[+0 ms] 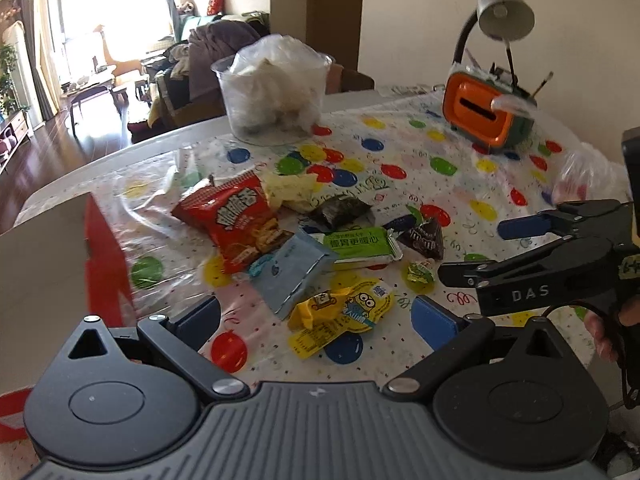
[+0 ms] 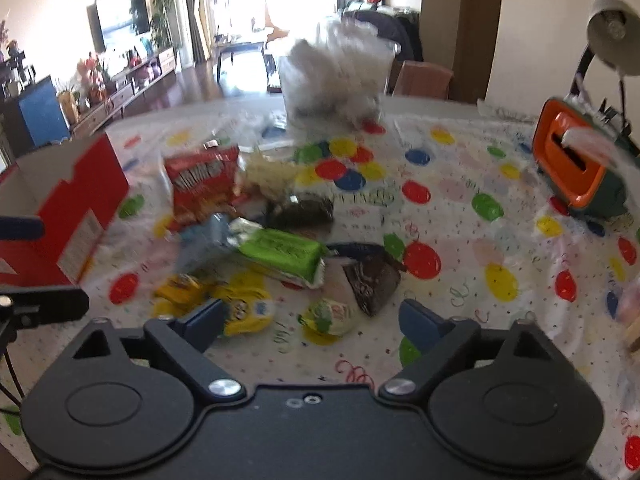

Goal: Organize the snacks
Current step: 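Grasp the yellow candy with the left tool while the right tool grasps the green-white egg candy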

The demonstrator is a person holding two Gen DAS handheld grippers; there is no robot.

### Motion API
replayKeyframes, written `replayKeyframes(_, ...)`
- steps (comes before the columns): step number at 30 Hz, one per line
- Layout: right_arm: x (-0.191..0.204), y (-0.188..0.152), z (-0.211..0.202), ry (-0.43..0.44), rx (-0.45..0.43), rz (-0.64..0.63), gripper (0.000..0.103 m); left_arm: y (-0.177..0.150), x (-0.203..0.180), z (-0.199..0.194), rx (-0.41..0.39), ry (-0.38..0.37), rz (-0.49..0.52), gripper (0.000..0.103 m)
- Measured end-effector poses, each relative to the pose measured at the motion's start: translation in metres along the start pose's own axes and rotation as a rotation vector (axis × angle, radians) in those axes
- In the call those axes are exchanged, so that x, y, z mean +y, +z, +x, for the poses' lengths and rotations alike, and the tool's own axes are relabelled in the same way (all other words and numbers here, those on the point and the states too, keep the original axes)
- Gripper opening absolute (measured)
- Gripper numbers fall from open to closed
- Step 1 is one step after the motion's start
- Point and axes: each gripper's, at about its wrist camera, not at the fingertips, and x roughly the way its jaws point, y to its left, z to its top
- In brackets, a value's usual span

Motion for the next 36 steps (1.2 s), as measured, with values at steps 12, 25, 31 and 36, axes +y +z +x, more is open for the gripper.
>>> replayKeyframes(12,-0.024,-0.01,0.061,0.064,0.109,0.007,0.074,0.011,-0.009,0.07,0.11,0.029,0.023,0.085)
replayKeyframes(25,-0.026,-0.008,0.084,0.062,0.122,-0.014,0.06,0.013,-0.002,0.115,0.234,0.02,-0.02,0.064)
replayKeyframes(31,-0.018,-0.009,0.085,0.031,0.117,-0.079,0.052,0.011,0.003,0.123,0.264,0.028,-0.067,0.048)
replayKeyframes(36,-0.018,-0.011,0.084,0.024,0.106,-0.096,0.048,0.01,0.01,0.124,0.275,0.024,-0.115,0.034)
